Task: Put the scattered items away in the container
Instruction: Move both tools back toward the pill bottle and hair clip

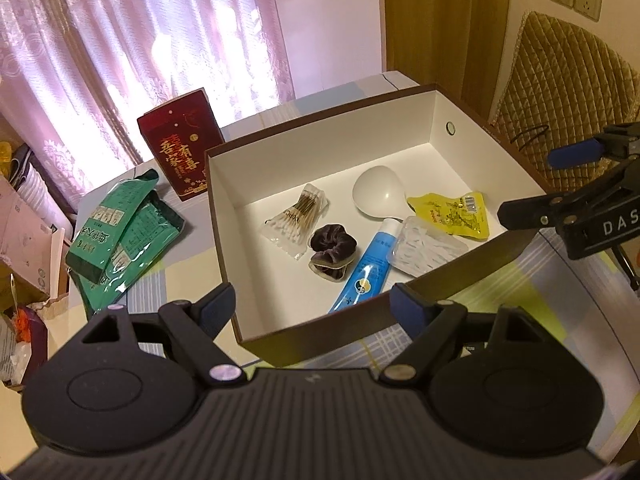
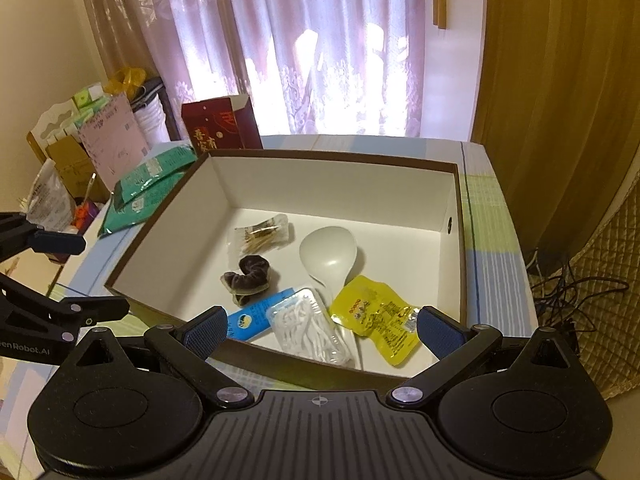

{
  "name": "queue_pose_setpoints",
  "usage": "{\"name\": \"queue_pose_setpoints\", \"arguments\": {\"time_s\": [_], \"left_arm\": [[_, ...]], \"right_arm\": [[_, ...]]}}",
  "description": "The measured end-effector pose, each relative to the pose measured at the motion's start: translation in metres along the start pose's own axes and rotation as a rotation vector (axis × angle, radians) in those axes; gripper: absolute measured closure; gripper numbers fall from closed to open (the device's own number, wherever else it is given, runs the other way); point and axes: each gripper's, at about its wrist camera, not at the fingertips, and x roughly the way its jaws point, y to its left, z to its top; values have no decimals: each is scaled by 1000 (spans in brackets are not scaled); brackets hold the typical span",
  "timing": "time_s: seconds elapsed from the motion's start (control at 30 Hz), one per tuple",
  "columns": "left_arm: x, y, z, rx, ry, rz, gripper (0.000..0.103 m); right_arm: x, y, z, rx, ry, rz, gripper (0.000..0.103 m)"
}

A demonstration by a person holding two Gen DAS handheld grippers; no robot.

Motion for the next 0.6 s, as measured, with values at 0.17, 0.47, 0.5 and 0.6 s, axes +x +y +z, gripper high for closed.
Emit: {"name": "queue_pose_setpoints", "arguments": {"time_s": [0.17, 0.47, 0.5, 0.6], "left_arm": [[-11, 0, -12, -28, -11, 9, 21], [-27, 0, -39, -85, -10, 21, 21], [-27, -1, -42, -90, -6, 20, 21], [-26, -1, -50, -102, 9, 17, 21]], "right_arm": [[-12, 3, -6, -2, -29, 12, 0], [-20, 9, -20, -19, -23, 37, 0], [-20, 10, -22, -25, -22, 38, 0], [-20, 14, -28, -40, -15, 42, 0]]}}
